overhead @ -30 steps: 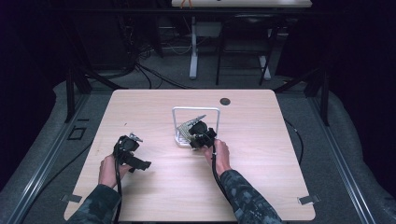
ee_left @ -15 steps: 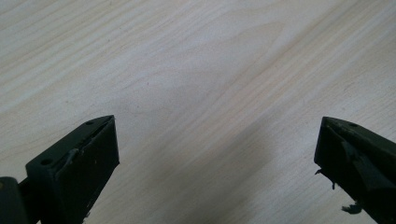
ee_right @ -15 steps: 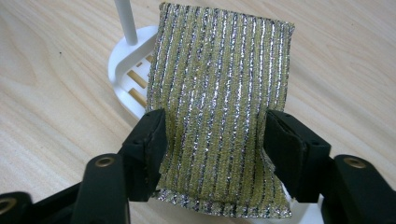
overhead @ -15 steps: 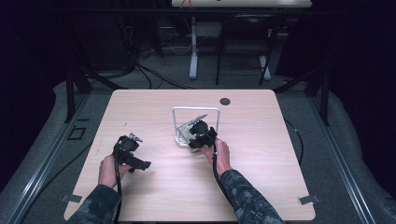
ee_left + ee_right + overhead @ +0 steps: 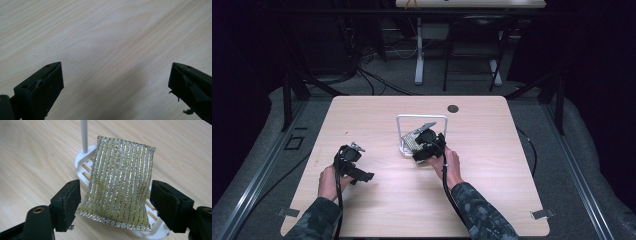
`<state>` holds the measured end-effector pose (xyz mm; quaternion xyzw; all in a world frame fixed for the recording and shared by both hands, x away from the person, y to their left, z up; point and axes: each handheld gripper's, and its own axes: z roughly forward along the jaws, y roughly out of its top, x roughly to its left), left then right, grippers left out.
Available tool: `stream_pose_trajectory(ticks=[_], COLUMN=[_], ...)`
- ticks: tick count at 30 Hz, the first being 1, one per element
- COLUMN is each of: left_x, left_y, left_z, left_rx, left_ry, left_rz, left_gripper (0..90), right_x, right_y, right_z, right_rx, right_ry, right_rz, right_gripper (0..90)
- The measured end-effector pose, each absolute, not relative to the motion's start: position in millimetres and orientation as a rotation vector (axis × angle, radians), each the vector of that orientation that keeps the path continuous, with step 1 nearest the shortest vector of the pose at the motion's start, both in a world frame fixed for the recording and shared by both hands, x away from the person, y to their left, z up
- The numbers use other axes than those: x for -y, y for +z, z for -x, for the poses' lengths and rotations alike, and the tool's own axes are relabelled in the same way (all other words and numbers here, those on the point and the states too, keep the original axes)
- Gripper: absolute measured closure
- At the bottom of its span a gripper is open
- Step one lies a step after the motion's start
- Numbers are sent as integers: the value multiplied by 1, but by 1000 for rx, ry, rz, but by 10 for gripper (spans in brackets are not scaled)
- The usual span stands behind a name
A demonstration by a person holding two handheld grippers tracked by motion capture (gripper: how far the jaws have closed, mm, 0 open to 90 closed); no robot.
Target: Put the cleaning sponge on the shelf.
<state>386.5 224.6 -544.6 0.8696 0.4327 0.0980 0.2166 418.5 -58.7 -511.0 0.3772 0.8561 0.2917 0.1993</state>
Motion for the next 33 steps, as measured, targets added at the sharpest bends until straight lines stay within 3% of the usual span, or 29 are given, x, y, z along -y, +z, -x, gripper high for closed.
stream_pose_trajectory(ticks=[19, 33], left_x=[-222, -221], left_y=[-544, -545], left_z=[-384, -385], left_rx=[-1187, -1179], left_ry=[279, 272], left_rz=[-2415, -2428], left_gripper=[0, 0], right_x=[81, 127], right_y=[-479, -465], right_z=[-380, -350], right_rx=[-2455, -2430], right_ry=[905, 915], right_rz=[-962, -982], right_gripper=[117, 66])
